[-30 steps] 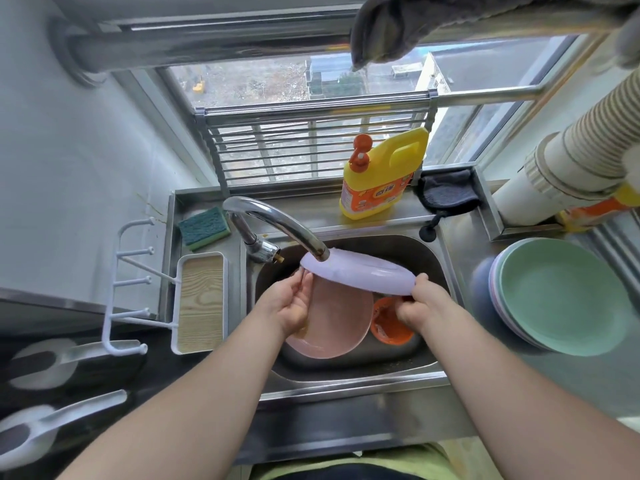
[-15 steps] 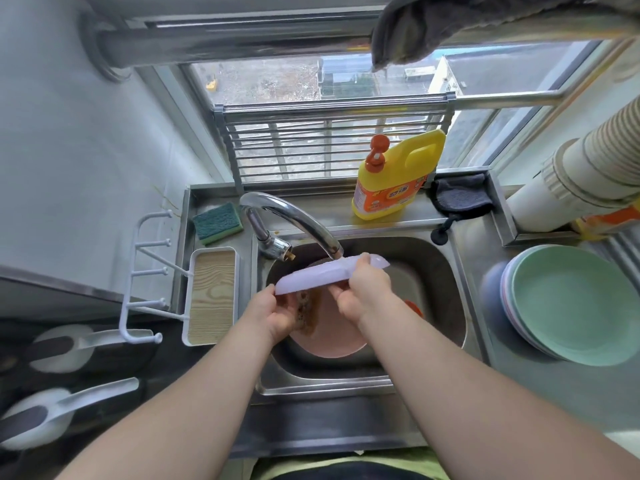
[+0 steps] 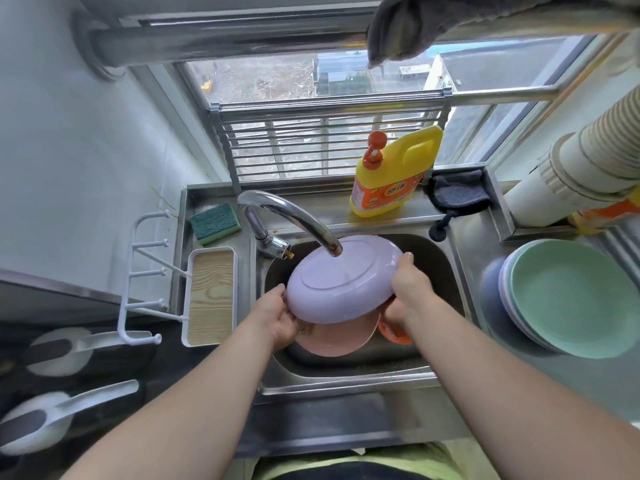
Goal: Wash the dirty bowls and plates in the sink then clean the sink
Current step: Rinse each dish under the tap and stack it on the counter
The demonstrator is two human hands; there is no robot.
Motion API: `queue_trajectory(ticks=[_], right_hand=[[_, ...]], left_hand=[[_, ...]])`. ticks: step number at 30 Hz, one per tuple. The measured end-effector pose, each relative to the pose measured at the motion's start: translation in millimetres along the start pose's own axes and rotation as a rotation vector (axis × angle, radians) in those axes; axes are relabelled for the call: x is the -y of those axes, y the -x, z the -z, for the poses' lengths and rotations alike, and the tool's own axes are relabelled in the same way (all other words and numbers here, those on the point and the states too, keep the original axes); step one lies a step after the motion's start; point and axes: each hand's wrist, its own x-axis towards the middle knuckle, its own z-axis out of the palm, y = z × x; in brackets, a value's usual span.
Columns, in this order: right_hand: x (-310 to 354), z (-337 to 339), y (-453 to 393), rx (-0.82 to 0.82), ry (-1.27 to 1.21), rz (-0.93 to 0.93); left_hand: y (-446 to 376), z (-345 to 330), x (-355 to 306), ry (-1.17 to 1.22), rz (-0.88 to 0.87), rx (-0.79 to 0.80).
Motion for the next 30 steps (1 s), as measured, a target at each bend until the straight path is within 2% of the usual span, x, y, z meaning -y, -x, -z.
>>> queue_trajectory(ticks=[8,14,18,21,26,30], right_hand=[[15,70,-15,-0.008,0.085,0.091],[12,107,-14,-0.116,0.148,0.154],[4,101,-12,-0.153,0.236,0.189],[-8,87,-19,-0.129,0.250,0.105],[-29,51,-28,-0.021,0.259,-0.026],[-43,30,-47,0.072,0.378,-0.074]], left_hand=[[-4,-37,11,-0.205,-0.109,0.028],[-5,-62,23,-0.274,-0.136,0.069],[-6,-49,27,-0.300,-0.120,0.059],[-16,-25,24,-0.268,-0.093,0.022],[-28,16,14,-0.192,-0.032,-0.032],[-34,40,9,-0.212,-0.006,-0.088]])
